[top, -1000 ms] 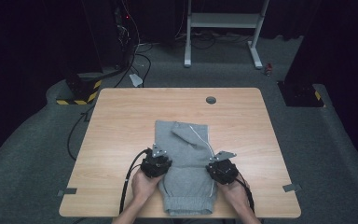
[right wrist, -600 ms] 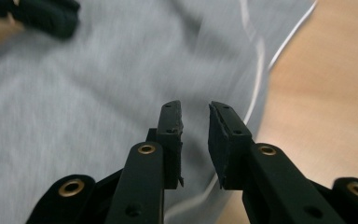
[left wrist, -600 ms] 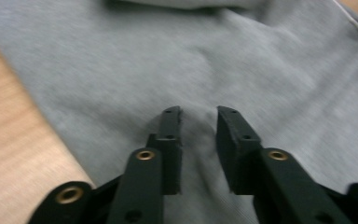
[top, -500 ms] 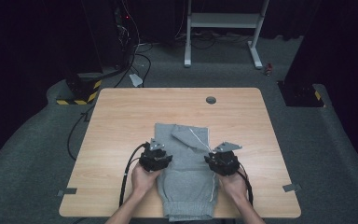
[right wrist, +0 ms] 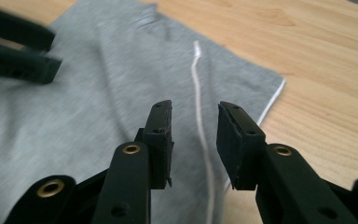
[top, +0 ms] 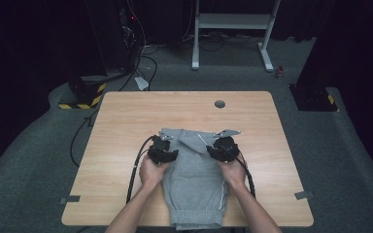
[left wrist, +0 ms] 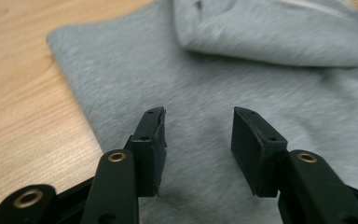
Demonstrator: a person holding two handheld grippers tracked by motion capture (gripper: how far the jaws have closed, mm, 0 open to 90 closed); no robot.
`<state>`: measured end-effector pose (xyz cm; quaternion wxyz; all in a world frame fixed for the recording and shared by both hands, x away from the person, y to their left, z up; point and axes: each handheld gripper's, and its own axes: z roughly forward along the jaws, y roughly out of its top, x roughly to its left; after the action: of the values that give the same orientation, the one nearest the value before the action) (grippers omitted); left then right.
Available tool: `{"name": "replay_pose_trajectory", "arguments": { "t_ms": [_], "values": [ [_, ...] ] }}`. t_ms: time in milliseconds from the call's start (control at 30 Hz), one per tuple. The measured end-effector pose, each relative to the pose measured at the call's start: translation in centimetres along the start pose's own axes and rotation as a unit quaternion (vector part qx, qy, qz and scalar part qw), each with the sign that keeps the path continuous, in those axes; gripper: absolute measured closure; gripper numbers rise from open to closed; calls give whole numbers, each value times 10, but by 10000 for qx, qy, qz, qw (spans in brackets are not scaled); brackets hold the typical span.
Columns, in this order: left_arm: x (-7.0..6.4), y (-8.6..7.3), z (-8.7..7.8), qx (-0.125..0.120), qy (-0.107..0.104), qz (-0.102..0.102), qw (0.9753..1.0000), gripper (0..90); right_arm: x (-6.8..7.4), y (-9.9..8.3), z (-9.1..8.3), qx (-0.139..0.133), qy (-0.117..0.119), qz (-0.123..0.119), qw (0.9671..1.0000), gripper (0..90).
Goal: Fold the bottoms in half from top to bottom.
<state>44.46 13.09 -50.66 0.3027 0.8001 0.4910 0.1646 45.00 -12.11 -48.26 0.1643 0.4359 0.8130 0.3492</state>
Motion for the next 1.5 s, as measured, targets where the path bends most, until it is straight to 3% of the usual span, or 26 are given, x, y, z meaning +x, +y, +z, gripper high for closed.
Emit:
{"name": "replay_pose_trajectory", "arguments": {
  "t_ms": [100, 233, 300, 400, 500, 567, 667, 733, 833, 867, 933, 1000, 1100, 1167, 1200, 1267, 1333, 1433, 1500],
  "values": [
    [1, 0, 1, -9, 40, 22, 10000, 586, -7, 1, 10, 118, -38, 137, 9998, 624],
    [0, -1, 1, -10, 12, 116, 9999, 715, -6, 1, 23, 351, 73, 13, 9994, 629],
    [0, 0, 1, 31, -43, 65, 10000, 816, -5, 0, 30, 522, 115, 43, 9986, 700],
    [0, 4, 0, 103, -97, 124, 9998, 862, -4, 0, 33, 582, 113, -160, 9981, 844],
    [2, 9, -10, -257, -373, -136, 9989, 869, -2, 4, 24, 420, 5, -259, 9988, 870],
    [3, 12, -18, -428, -381, -142, 9983, 870, -2, 7, 12, 143, -115, -265, 9995, 874],
    [6, 14, -27, -583, -286, -90, 9978, 870, -6, 10, 0, -134, -219, -288, 9993, 876],
    [7, 12, -30, -640, -170, -58, 9978, 869, -10, 11, -8, -337, -279, -168, 9989, 876],
    [10, 5, -27, -533, 52, 7, 9986, 866, -17, 10, -11, -433, -411, -46, 9982, 875],
    [12, 2, -22, -375, 92, -1, 9993, 862, -20, 9, -8, -363, -465, 22, 9983, 872],
    [16, -4, -13, -106, 122, -100, 9998, 843, -26, 5, 6, 35, -463, 196, 9987, 834],
    [16, -8, -12, -139, 222, -96, 9996, 766, -28, -1, 18, 269, -502, 346, 9978, 741],
    [11, -9, -21, -347, 233, 14, 9991, 684, -23, -6, 11, 36, -444, 349, 9984, 665],
    [7, -10, -27, -464, 146, 45, 9988, 624, -16, -9, -3, -205, -453, 190, 9986, 660],
    [3, -11, -29, -501, 4, 85, 9987, 596, -14, -10, -8, -279, -438, 124, 9986, 662],
    [-3, -15, -29, -340, -371, 16, 9987, 525, -8, -15, -17, -387, -326, -30, 9987, 677],
    [-10, -19, -29, -262, -607, 12, 9978, 478, -3, -21, -20, -344, -106, -99, 9993, 697],
    [-19, -25, -30, -337, -587, 140, 9976, 451, 5, -29, -17, -206, 153, -212, 9994, 721],
    [-21, -28, -23, -229, -434, 253, 9985, 451, 9, -31, -9, -24, 192, -314, 9993, 729]
  ]
}}
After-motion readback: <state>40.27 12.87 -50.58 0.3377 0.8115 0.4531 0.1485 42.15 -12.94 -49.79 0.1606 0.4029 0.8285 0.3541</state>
